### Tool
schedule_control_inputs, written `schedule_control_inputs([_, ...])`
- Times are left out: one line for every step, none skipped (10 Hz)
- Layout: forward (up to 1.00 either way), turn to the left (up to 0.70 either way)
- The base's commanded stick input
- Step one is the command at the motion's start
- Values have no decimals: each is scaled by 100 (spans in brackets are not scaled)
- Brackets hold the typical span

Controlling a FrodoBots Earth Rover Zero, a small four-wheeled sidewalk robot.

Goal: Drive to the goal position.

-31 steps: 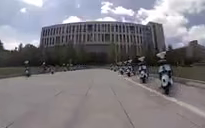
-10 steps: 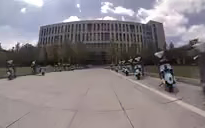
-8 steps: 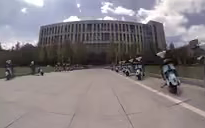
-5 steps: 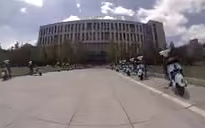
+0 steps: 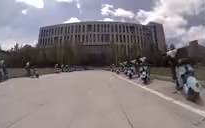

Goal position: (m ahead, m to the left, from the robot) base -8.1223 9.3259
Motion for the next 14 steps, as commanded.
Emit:
schedule_control_inputs([70,0])
schedule_control_inputs([70,0])
schedule_control_inputs([70,0])
schedule_control_inputs([70,0])
schedule_control_inputs([70,0])
schedule_control_inputs([70,0])
schedule_control_inputs([70,0])
schedule_control_inputs([70,0])
schedule_control_inputs([70,0])
schedule_control_inputs([70,0])
schedule_control_inputs([70,0])
schedule_control_inputs([70,0])
schedule_control_inputs([70,0])
schedule_control_inputs([70,0])
